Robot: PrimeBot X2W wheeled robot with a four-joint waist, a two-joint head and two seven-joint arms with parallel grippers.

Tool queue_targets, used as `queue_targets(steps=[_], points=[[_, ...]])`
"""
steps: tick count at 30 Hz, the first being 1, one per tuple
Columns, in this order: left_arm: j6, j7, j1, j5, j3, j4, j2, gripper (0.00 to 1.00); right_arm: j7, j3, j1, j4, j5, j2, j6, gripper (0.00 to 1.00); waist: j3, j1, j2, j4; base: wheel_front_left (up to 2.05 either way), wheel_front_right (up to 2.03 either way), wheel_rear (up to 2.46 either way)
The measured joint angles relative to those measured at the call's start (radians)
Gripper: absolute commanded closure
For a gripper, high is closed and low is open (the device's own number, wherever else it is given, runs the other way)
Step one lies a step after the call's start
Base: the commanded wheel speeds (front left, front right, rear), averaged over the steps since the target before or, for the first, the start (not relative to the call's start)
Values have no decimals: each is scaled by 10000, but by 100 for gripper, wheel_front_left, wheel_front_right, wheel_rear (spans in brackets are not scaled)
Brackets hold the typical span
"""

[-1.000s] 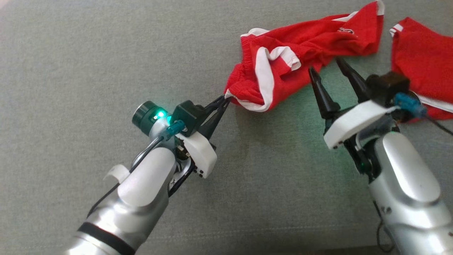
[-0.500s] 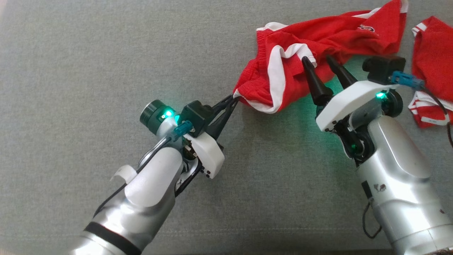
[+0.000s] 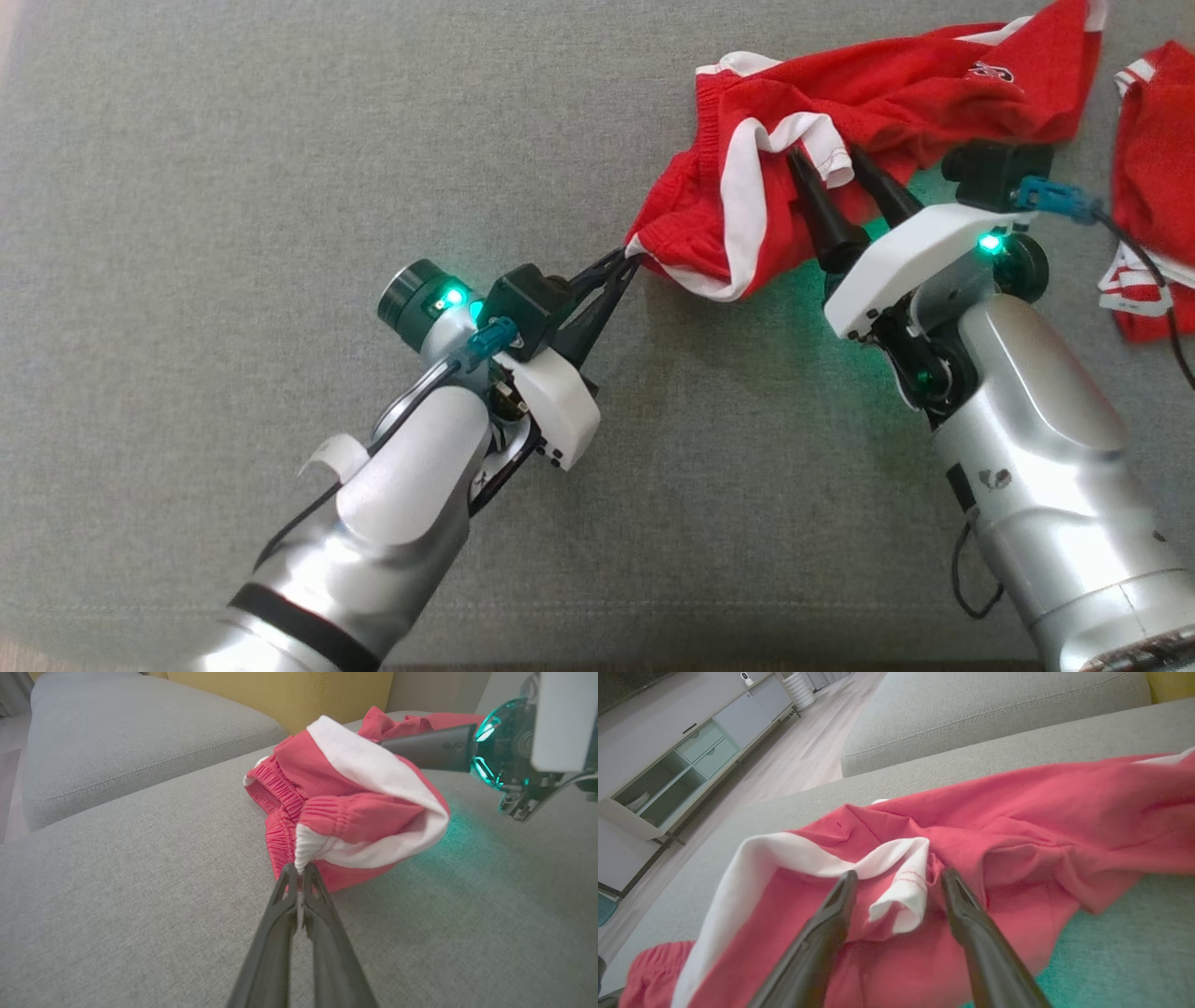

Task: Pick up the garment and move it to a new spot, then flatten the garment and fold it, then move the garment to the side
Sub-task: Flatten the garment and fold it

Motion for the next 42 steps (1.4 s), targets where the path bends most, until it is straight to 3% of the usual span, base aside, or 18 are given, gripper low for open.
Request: queue_targets(steps=[2,3,4,5,6,18,24,34,42], points=[[0,0,-1,8,12,4,-4,100,-29,21,-1,71,71,-2,0,20,-7,0,0,-7,0,0,0],[-2,0,-1,8,21,10,-4,100,-96,35,-7,102,71,-4,0,32,-11,0,0,-14,0,0,0],[-2,0,-1,8,31,13,-4,100,-96,48,-19,128,86,-6,0,51,-17,0,0,-23,0,0,0],[-6,0,-1,10,44,17,-4,100,-113,69,-45,174,128,-6,0,60,-23,0,0,-34,0,0,0],[-12,0,-1,10,56,21,-4,100,-142,94,-77,209,165,-8,0,100,-29,0,0,-47,0,0,0],[-59,0,13,96,324,153,0,100,-537,251,-115,205,184,-297,0,100,-288,0,0,-215,0,0,0],[-52,0,235,-59,918,159,130,100,-619,577,41,-460,-433,-1419,0,100,-638,0,0,-413,0,0,0],[182,0,473,-527,2105,-125,589,100,-518,1661,545,-2522,-1766,-3900,0,100,-1512,-1,0,-900,0,0,0],[458,0,1151,-813,2915,-1110,652,100,-1057,2188,730,-3912,-3087,-4984,0,100,-2453,-1,0,-1126,0,0,0]])
